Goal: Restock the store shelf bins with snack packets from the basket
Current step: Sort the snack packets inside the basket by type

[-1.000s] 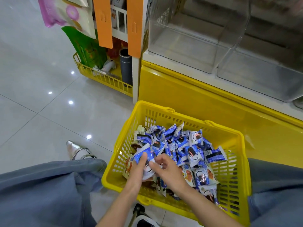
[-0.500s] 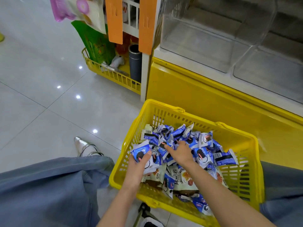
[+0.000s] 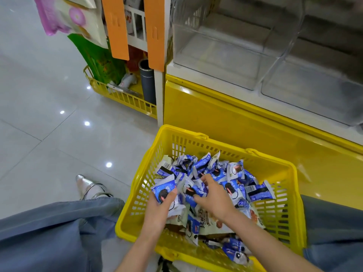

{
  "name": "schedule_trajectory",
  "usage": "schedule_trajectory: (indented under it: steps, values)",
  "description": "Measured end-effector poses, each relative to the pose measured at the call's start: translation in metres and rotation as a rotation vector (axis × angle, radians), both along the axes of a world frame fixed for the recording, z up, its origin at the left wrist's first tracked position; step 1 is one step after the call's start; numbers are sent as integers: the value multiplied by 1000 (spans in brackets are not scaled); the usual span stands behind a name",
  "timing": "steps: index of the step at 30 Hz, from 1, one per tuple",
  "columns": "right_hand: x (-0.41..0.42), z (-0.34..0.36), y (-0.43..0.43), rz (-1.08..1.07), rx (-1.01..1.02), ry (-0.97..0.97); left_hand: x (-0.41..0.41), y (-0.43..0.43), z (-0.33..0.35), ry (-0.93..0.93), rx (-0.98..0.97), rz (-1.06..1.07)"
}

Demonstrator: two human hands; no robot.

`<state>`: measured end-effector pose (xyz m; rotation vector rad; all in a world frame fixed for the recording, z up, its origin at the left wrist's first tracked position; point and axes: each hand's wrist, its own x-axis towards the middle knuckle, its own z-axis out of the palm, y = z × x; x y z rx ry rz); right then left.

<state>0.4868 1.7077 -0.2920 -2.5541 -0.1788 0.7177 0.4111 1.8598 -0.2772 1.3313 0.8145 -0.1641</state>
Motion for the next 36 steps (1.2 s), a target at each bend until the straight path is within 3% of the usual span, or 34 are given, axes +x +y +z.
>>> schedule_trajectory:
  steps: [6,13,18,22,26,29,33,36]
  values:
    - [17,62,-95,-129,-104,-228,49,-56,15,-13,190,-376]
    - [31,44,-145,-375,-195,-220,112,-155,3,-21,443,-802]
    - [23,19,-164,-473,-62,-211,115,-183,-13,-13,415,-865]
    - [25,20,-157,-368,42,-210,105,-180,-3,-195,526,-983]
    - [19,31,-126,-176,93,-393,88,-126,17,-389,592,-777]
    - [7,30,-96,-66,127,-419,68,-56,22,-436,761,-537]
    - [-18,3,-65,43,51,-247,39,30,7,-294,936,-308]
    - [-28,-17,-50,30,8,-77,21,62,-2,-222,973,-288]
